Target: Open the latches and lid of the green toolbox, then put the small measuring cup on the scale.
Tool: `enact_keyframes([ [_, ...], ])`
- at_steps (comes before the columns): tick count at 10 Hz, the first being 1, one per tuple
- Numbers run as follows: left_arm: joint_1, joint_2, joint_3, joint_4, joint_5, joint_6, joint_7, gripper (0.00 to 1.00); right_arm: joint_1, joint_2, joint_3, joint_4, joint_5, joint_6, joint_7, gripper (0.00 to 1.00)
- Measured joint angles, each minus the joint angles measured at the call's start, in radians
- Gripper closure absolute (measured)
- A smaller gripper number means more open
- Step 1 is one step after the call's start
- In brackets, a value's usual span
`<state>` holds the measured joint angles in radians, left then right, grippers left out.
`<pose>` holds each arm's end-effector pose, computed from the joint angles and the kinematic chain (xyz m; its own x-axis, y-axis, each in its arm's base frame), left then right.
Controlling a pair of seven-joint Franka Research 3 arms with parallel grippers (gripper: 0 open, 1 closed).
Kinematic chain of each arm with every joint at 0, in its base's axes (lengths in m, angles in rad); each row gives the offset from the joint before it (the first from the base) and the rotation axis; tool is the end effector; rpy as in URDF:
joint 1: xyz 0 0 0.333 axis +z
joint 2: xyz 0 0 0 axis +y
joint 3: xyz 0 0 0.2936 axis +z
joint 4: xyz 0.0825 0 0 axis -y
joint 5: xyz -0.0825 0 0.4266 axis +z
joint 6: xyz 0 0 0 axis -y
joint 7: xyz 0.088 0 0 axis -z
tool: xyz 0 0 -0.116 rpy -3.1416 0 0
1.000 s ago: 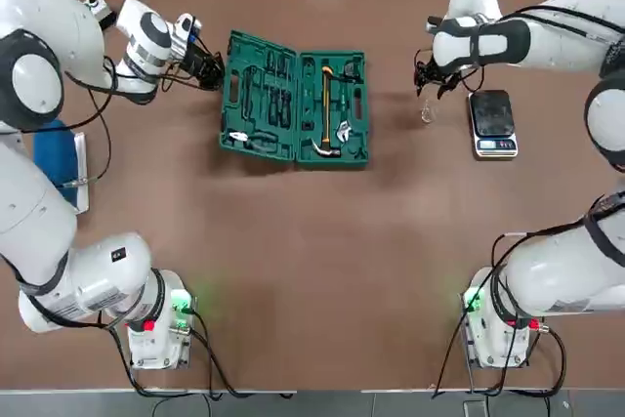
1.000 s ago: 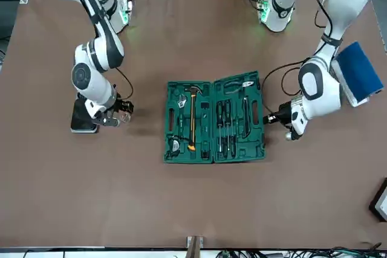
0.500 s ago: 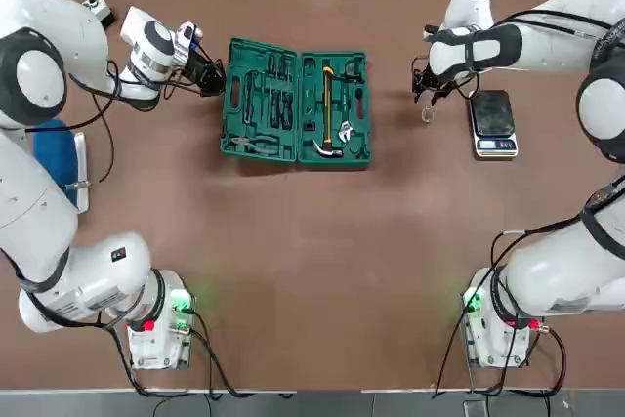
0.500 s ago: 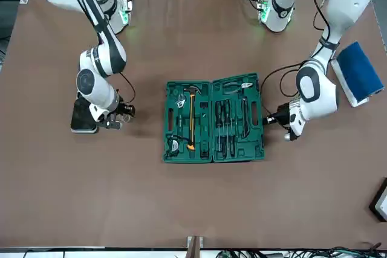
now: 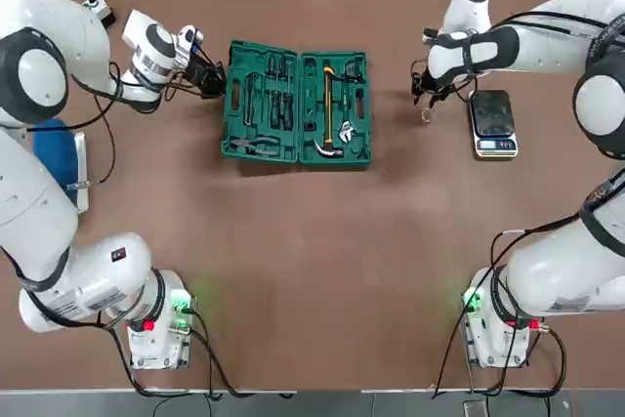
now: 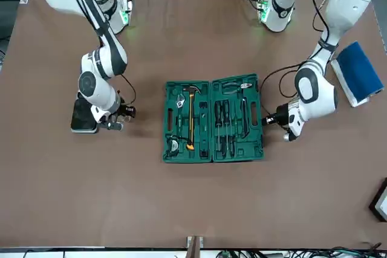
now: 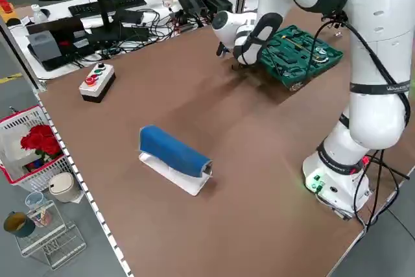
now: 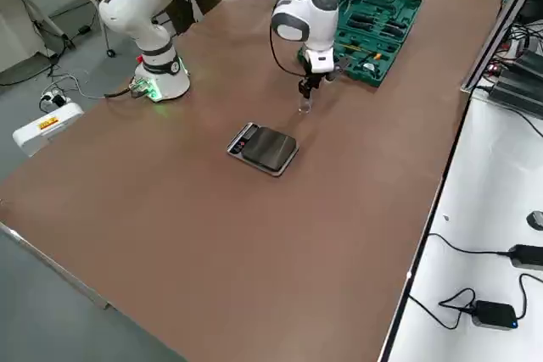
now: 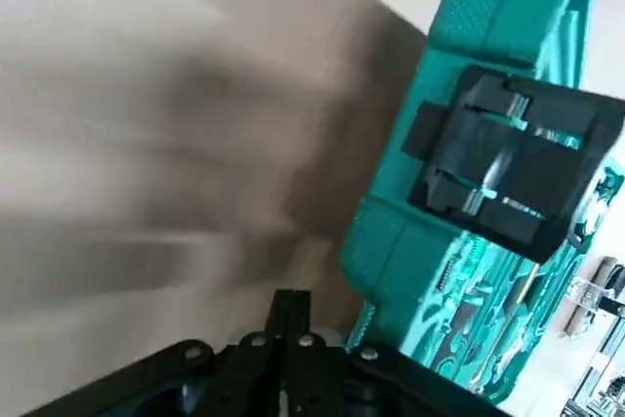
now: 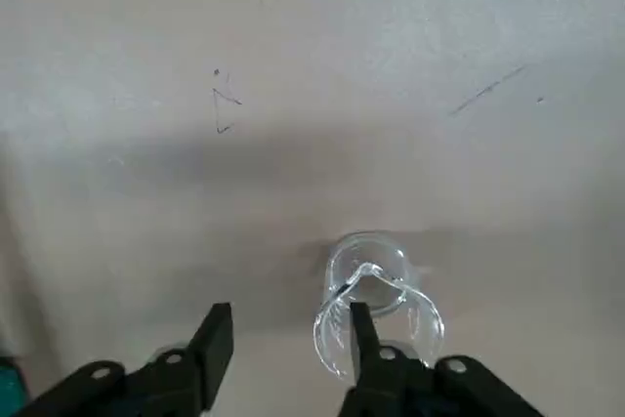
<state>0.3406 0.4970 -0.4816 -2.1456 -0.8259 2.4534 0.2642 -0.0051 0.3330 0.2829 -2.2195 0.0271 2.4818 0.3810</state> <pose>0.5597 -0.1031 0.1208 0.9404 0.2430 -0.2381 0.3394 -0.7191 0.6064 0.5379 0.1613 0.1604 0.9866 -0.1325 -0.0955 -0.1400 -0.9872 -0.0764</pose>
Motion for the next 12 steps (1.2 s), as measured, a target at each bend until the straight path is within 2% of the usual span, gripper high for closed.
enact_keyframes([
  [1, 0.0, 0.007, 0.0, 0.0, 0.0, 0.001, 0.0, 0.99, 0.0, 0.002, 0.0, 0.0, 0.0, 0.001, 0.0, 0.55],
  [7, 0.001, 0.066, 0.002, -0.002, 0.034, 0.052, 0.004, 0.99, -0.004, 0.007, -0.008, 0.0, -0.002, 0.006, 0.0, 0.67],
  [12, 0.012, 0.04, 0.001, 0.001, 0.046, 0.042, 0.004, 0.99, -0.004, 0.011, -0.015, 0.0, -0.008, 0.01, 0.0, 0.83],
])
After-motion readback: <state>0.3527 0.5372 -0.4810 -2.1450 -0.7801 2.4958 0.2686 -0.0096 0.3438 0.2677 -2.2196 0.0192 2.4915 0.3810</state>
